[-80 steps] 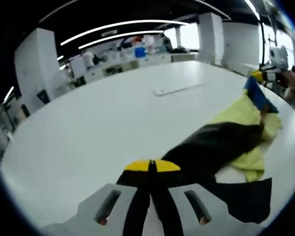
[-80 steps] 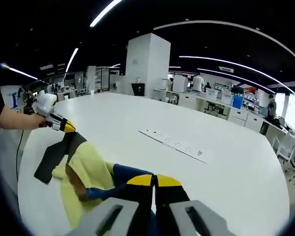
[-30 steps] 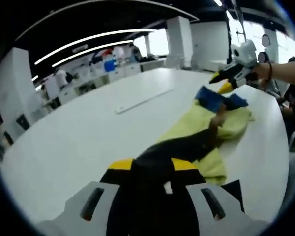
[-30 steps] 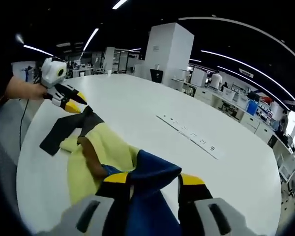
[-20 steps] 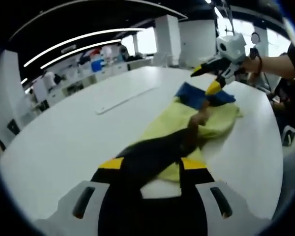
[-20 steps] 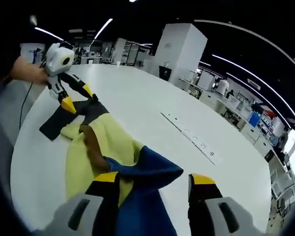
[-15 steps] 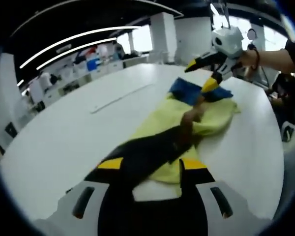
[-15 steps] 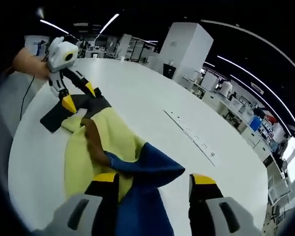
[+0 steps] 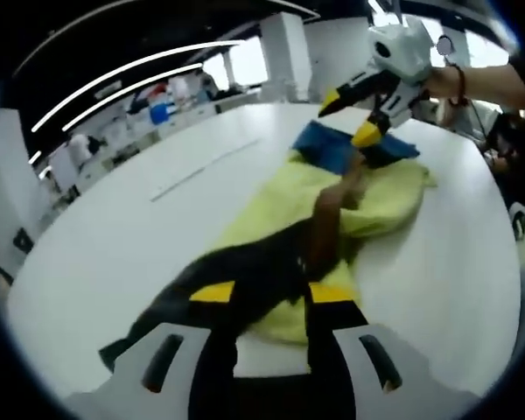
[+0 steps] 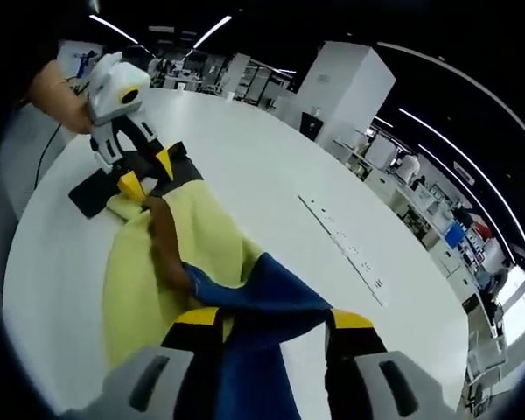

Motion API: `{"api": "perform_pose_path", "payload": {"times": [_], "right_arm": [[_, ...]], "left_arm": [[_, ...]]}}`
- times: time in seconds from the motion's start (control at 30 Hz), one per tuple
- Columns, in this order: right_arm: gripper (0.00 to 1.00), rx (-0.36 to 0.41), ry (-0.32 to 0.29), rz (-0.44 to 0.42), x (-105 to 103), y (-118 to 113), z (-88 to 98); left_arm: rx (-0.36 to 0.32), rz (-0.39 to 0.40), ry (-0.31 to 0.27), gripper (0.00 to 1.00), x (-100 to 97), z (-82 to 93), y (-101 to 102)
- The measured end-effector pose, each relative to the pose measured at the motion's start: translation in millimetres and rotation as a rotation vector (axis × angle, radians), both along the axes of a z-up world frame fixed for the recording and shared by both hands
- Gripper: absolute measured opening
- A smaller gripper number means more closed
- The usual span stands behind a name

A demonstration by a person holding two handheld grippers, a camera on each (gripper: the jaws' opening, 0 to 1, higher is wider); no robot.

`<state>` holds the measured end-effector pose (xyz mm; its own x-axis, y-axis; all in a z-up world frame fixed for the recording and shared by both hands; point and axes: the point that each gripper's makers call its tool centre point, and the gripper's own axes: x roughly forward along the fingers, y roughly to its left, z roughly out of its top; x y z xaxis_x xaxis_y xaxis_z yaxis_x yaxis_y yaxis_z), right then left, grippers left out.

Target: Fold the garment on the visible template until the final outline fits inside the template.

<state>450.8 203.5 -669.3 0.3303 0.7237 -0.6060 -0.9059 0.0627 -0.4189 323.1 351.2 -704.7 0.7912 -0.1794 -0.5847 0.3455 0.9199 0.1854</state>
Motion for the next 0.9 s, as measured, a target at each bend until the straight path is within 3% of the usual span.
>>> {"api": "perform_pose_path", "payload": {"times": [0.3,0.4,0.6,0.83,0.9], "right_arm": [[0.38,0.031,-0.075,0.019,3,8,13.5],[0.29,0.045,-0.060,0.041,-2,12,13.9],[0.19,-0.002,-0.061,0.089,-11,15,1.4],[0.00,-0.034,-0.040,0.096,-11,14,-9.9],[0.00,-0.031,-0.031,0.088,-11,14,-10.7]], "left_arm": [[0.008,-0.016,-0.002,0.11,0.8,-1.2,-3],[-0.079,0.028,0.002,0.09,0.2,1.8,-3],[-0.069,0.010,-0.007,0.00,-0.5,4.3,0],[-0.064,-0.005,0.000,0.00,2.2,2.0,0],[-0.066,-0.003,0.000,0.00,3.1,1.7,0]]}}
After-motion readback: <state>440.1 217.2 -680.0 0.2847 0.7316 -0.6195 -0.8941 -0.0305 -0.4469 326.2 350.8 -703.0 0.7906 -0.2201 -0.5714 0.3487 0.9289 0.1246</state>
